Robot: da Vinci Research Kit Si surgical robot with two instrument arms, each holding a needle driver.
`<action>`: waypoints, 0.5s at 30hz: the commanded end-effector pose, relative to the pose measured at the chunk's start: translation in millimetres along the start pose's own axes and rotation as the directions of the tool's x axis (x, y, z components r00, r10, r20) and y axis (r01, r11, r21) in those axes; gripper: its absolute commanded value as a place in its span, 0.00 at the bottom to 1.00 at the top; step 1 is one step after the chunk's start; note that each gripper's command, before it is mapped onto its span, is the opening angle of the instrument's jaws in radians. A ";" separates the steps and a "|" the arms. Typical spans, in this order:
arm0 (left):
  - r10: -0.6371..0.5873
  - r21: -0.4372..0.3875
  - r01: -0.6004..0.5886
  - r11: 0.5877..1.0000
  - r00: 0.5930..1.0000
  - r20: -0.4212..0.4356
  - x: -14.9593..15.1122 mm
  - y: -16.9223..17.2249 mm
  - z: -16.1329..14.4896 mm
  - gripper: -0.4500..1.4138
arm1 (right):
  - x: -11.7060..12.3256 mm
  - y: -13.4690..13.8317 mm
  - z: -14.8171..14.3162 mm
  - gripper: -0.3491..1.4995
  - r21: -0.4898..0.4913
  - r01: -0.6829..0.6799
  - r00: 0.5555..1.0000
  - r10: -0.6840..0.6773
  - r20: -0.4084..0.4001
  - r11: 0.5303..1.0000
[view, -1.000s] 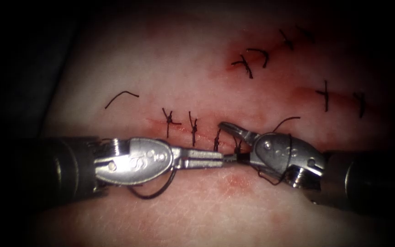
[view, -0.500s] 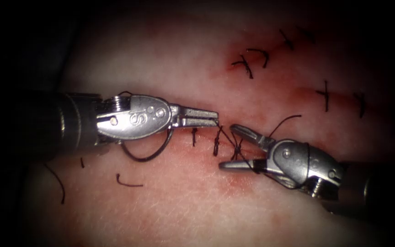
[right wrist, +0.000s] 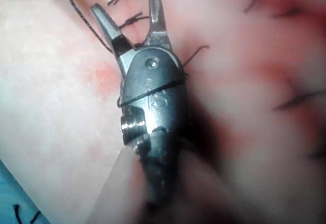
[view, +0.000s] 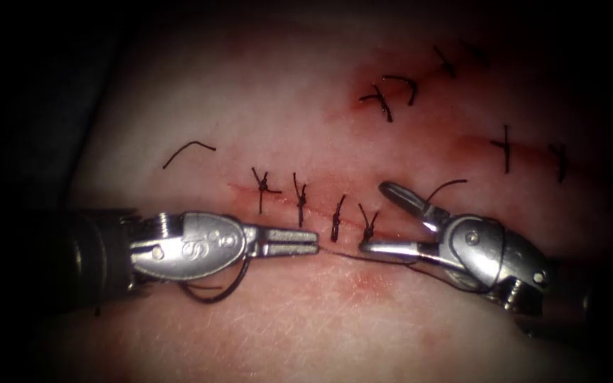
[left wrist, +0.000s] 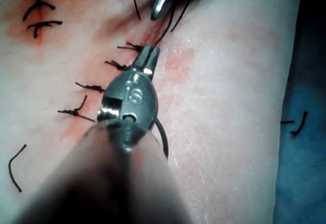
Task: Wound Closure
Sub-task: Wrap the suture two times counter-clockwise around the right gripper.
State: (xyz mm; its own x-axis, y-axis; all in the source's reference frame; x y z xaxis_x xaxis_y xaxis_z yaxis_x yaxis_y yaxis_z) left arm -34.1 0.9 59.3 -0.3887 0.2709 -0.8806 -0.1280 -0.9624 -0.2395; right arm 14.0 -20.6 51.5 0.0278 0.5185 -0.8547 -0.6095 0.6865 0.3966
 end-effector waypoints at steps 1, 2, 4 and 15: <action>-0.005 -0.008 0.005 1.000 1.000 0.003 -1.1 0.8 0.5 0.00 | -0.4 -0.3 0.7 0.73 -0.007 -0.031 0.999 0.031 -0.013 1.000; -0.008 -0.010 0.008 1.000 1.000 0.003 -1.4 0.9 0.3 0.00 | -0.3 -0.3 0.7 0.75 -0.008 -0.039 0.999 0.038 -0.018 0.999; -0.013 -0.018 0.013 1.000 1.000 -0.002 -2.1 0.5 -0.1 0.00 | -0.1 -0.6 0.6 0.80 -0.009 -0.053 0.998 0.052 -0.026 0.999; -0.104 0.020 0.104 0.994 0.994 0.014 -5.7 -10.9 0.7 0.00 | -0.3 -3.8 0.5 0.83 0.120 -0.085 0.996 0.084 0.014 0.989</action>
State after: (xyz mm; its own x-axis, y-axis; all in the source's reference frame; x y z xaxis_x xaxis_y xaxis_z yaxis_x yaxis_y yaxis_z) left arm -30.7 10.1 66.5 -0.3858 0.3719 -0.8443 -0.1879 -0.9276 -0.3228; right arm 16.0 -22.6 49.6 -0.0104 0.5810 -0.8138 -0.5128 0.6956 0.5031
